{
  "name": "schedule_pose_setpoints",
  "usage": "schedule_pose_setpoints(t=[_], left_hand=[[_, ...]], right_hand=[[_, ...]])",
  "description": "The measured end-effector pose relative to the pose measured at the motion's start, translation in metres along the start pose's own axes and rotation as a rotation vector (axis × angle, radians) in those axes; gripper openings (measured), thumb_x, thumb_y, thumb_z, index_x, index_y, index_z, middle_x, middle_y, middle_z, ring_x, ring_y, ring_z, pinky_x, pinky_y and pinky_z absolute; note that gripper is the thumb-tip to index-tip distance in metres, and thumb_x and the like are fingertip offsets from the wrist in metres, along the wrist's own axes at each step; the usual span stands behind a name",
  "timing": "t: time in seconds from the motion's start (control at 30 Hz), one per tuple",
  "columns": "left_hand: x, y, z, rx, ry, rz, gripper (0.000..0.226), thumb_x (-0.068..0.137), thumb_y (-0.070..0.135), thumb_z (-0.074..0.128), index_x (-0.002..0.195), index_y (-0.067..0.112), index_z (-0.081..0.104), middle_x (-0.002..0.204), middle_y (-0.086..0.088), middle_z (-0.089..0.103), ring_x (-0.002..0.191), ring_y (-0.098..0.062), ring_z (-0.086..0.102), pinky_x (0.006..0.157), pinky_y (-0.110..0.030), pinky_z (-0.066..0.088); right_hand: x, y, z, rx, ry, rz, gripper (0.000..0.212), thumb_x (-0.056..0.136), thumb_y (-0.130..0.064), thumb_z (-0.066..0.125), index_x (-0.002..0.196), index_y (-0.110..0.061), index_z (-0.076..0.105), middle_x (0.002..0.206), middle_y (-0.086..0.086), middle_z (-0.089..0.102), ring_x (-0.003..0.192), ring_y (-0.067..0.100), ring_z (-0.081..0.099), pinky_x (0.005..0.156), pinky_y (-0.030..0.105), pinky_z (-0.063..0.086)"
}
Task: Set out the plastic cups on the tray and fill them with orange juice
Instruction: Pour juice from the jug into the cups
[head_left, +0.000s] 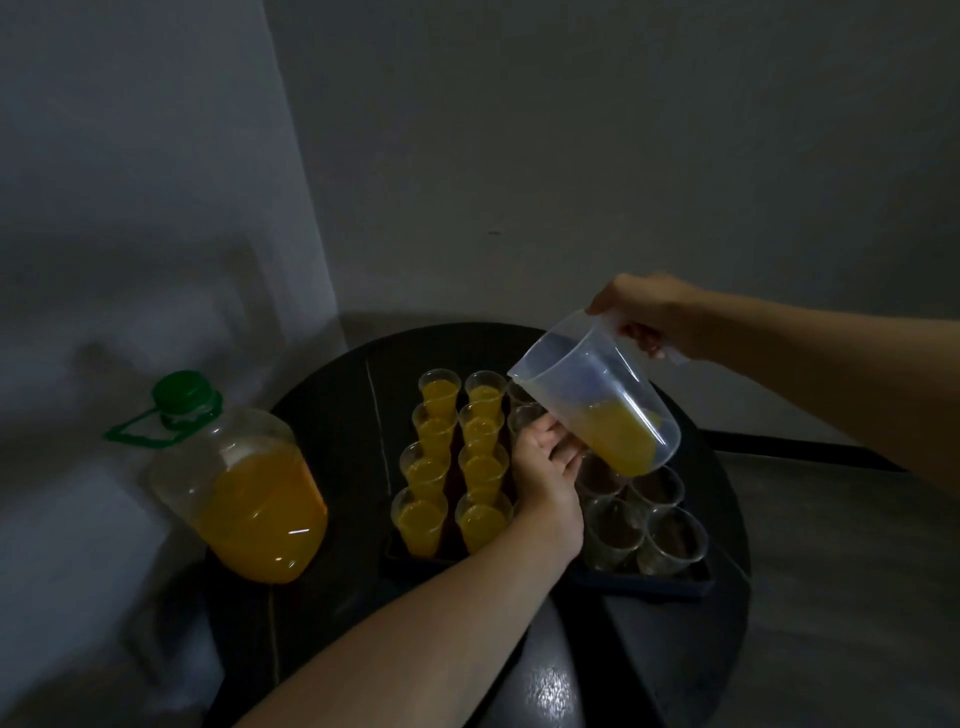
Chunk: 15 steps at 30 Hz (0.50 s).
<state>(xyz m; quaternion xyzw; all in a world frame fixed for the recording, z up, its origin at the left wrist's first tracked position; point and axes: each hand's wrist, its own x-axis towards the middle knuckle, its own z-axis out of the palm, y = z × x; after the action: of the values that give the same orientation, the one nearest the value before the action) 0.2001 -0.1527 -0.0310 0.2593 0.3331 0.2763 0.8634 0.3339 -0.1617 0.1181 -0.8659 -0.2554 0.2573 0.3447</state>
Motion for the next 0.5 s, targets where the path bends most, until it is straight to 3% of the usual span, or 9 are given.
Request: schedule_pose_setpoints(t=[0.13, 0.37, 0.5], left_hand=[[0.025, -0.004, 0.012, -0.026, -0.014, -0.037, 0.040, 0.106, 0.025, 0.027, 0.120, 0.019, 0.064, 0.115, -0.003, 0.067, 0.122, -0.025, 0.059, 0.117, -0.043, 0.037], [0.060, -0.015, 0.027, -0.076, 0.006, -0.099, 0.043, 0.107, 0.027, 0.025, 0.120, 0.015, 0.064, 0.111, -0.006, 0.067, 0.108, -0.023, 0.060, 0.114, -0.043, 0.039], [0.072, -0.017, 0.027, -0.073, -0.007, -0.117, 0.047, 0.107, 0.030, 0.024, 0.131, 0.013, 0.060, 0.112, -0.005, 0.065, 0.116, -0.025, 0.058, 0.115, -0.043, 0.037]], right_hand=[[0.028, 0.005, -0.004, 0.030, 0.030, 0.042, 0.025, 0.089, -0.030, 0.062, 0.076, -0.011, 0.053, 0.060, 0.005, 0.043, 0.048, 0.015, 0.032, 0.046, 0.023, 0.027], [0.069, 0.010, -0.007, -0.053, 0.012, 0.095, 0.028, 0.090, -0.033, 0.058, 0.073, -0.011, 0.051, 0.060, 0.006, 0.040, 0.049, 0.016, 0.031, 0.049, 0.024, 0.026], [0.086, 0.007, -0.002, -0.125, -0.038, 0.106, 0.028, 0.094, -0.032, 0.053, 0.075, -0.012, 0.048, 0.062, 0.006, 0.038, 0.053, 0.015, 0.032, 0.053, 0.026, 0.026]])
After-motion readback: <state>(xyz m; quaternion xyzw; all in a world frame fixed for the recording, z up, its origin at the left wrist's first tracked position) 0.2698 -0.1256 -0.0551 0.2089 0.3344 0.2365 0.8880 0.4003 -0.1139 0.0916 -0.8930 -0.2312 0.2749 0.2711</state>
